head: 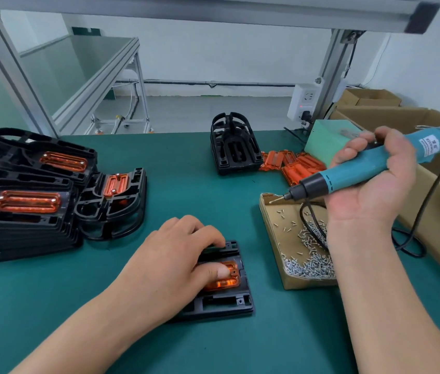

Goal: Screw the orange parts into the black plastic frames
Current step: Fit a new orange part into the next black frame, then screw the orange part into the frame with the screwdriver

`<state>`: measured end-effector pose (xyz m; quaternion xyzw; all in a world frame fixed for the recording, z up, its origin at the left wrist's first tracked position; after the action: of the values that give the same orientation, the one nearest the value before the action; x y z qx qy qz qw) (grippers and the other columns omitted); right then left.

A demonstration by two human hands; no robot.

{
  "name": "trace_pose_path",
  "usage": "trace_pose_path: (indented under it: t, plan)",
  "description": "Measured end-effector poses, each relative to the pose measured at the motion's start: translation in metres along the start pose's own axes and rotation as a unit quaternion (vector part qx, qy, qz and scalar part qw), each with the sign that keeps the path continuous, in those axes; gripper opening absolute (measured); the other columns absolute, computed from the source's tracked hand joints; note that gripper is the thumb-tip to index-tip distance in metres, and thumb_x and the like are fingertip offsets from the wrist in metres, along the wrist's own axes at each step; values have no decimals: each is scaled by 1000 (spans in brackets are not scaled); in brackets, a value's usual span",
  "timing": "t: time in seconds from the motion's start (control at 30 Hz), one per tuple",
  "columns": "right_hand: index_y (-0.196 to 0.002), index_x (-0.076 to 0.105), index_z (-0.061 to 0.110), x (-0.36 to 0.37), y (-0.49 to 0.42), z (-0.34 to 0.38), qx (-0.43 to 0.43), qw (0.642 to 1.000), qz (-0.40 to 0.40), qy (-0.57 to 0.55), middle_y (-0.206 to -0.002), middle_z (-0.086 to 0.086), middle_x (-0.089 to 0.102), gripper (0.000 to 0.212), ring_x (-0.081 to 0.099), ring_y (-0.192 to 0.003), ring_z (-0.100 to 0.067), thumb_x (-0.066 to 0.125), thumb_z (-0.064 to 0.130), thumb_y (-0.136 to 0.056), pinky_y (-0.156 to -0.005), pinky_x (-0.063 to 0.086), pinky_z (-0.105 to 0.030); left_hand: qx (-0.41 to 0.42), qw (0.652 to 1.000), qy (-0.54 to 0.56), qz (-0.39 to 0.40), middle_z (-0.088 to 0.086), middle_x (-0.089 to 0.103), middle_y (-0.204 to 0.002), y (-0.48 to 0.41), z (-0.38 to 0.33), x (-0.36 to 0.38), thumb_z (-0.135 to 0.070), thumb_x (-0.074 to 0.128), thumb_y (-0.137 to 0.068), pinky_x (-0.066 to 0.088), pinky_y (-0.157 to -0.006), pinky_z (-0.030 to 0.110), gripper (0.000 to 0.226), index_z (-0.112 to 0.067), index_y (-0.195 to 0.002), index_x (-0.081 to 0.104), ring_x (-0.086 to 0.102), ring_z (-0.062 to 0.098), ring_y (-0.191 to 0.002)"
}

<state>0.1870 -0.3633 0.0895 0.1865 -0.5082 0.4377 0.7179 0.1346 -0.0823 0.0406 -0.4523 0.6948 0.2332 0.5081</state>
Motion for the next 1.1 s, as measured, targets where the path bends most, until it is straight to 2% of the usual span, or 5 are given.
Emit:
trace_pose_path:
  t: [0.17, 0.33, 0.53, 0.7, 1.1]
  plan:
    - [-101, 59, 9, -8, -6, 6, -16, 999, -30, -14, -86, -6, 65, 6, 62, -70, -16, 65, 9, -98, -64, 53, -27, 94, 992, 5, -84, -9, 66, -104, -16, -45, -16, -35, 60, -100, 52, -88, 43, 21, -28, -115, 73, 59, 21, -100]
    - [-98, 60, 9, -12, -11, 14, -29, 999, -44, -13, -84, -5, 62, 4, 61, -70, -16, 64, 10, -99, -64, 52, -27, 203, 973, -113, -11, -9, 62, -101, -51, -109, 10, -35, 54, -103, 43, -80, 36, 15, -34, -105, 68, 51, 20, -102]
    - [-109, 55, 9, -21, -16, 15, -30, 997, -68, -18, -85, -4, 61, 15, 61, -70, -16, 65, 11, -99, -64, 52, -26, 178, 957, -214, 77, 0, 71, -93, -87, -130, 36, -35, 74, -89, 31, -74, 35, 16, -20, -93, 76, 48, 25, -89]
    - [-114, 52, 9, -21, -16, 14, -30, 997, -72, -14, -84, -4, 62, 21, 60, -70, -16, 65, 9, -98, -64, 51, -26, 158, 966, -175, 109, 3, 75, -88, -92, -126, 46, -26, 72, -87, 46, -88, 36, 12, -19, -96, 77, 66, 30, -93]
    - [-112, 54, 10, -21, -18, 13, -20, 997, -78, -21, -83, -3, 61, 18, 60, -68, -15, 65, 7, -97, -61, 52, -25, 138, 988, 13, 66, -11, 75, -99, -82, -110, 42, -31, 69, -93, 38, -98, 42, 10, -32, -102, 74, 55, 16, -106]
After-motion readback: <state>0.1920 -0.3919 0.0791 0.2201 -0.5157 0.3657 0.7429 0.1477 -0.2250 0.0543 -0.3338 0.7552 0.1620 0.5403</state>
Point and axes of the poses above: each hand's wrist, its own y-axis away from the middle knuckle, its own x-axis out of the palm, z = x × y, the point moved 6 cm from there along -y, towards the middle knuckle
